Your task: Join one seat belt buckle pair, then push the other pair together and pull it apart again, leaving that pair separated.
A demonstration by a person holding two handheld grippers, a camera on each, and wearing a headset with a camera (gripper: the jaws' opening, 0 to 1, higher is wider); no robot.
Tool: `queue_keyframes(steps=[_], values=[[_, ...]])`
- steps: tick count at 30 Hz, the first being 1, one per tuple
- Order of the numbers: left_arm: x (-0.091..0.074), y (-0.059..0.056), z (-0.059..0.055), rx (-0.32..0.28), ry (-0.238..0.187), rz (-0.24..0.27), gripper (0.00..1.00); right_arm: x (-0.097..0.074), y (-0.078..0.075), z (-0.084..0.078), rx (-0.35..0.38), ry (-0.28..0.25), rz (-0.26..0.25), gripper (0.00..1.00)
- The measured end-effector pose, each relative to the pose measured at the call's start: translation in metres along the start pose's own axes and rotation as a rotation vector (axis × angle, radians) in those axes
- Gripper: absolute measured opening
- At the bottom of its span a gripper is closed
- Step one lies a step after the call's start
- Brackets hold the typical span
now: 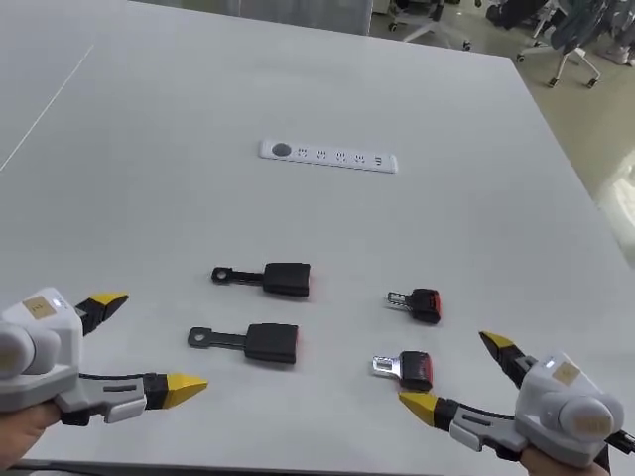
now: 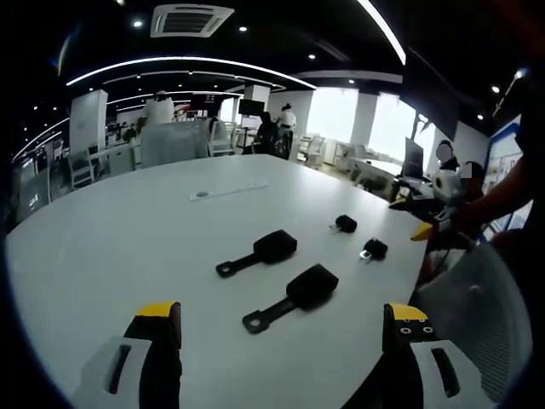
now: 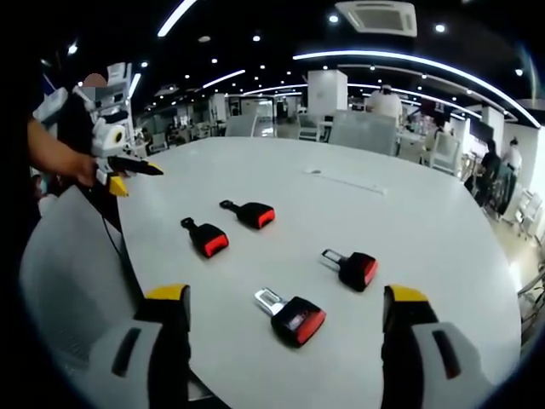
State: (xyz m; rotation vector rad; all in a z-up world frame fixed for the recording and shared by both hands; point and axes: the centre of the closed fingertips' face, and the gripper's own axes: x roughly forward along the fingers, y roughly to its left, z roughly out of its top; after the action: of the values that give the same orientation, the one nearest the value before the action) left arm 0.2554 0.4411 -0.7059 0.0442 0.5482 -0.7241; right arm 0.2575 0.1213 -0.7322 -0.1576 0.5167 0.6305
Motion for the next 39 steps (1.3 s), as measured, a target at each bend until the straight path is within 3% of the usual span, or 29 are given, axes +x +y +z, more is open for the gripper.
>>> queue_keyframes(steps=[24,39], values=[[0.01,0.003,0.004,-0.004,0.003,-0.007,1.0,0.006,-0.007,0.002,0.031,-0.015,-0.013,0.95],[0.02,0.005,0.006,0.004,0.015,-0.019,1.0,0.009,-0.013,-0.002,0.017,0.005,0.002,0.95]])
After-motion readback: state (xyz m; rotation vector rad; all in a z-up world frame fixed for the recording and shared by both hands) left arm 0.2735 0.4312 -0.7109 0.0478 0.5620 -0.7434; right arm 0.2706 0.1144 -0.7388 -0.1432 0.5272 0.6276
